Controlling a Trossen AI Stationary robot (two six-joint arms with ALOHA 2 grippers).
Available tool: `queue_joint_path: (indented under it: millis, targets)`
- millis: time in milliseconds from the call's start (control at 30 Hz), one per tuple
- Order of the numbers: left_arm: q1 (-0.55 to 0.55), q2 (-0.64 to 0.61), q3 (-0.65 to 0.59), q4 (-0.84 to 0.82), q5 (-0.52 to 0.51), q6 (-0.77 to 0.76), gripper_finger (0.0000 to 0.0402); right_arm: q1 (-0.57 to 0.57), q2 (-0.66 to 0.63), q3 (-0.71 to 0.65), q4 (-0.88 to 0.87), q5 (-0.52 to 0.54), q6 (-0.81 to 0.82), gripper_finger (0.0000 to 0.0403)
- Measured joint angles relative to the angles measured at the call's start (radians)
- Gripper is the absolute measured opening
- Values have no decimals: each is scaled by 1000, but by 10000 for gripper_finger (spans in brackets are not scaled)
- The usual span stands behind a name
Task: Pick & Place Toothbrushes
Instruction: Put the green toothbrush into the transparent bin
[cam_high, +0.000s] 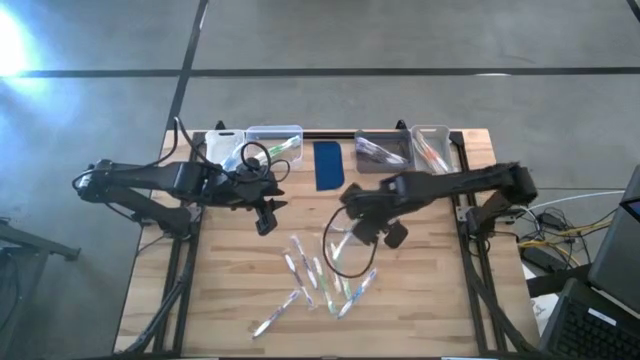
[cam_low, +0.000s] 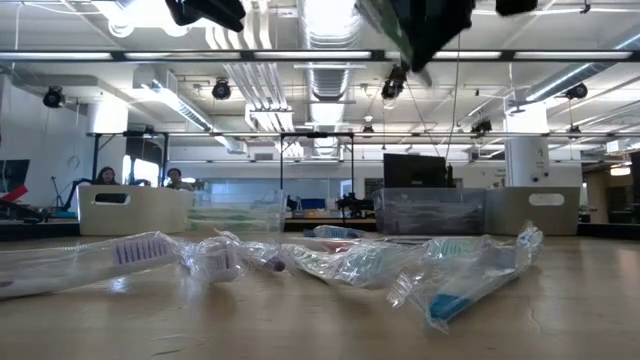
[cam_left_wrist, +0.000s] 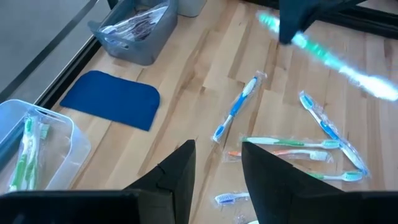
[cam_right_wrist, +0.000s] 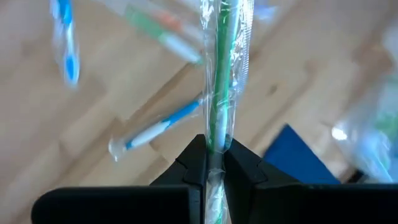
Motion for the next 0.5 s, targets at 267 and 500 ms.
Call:
queue_joint_path:
  millis: [267, 500]
  targets:
    - [0, 0, 0, 11, 0, 39, 135, 0, -181, -1, 161, 1, 496, 23]
    - [0, 0, 0, 103, 0, 131, 135, 0, -321, -81, 495, 14, 784, 23]
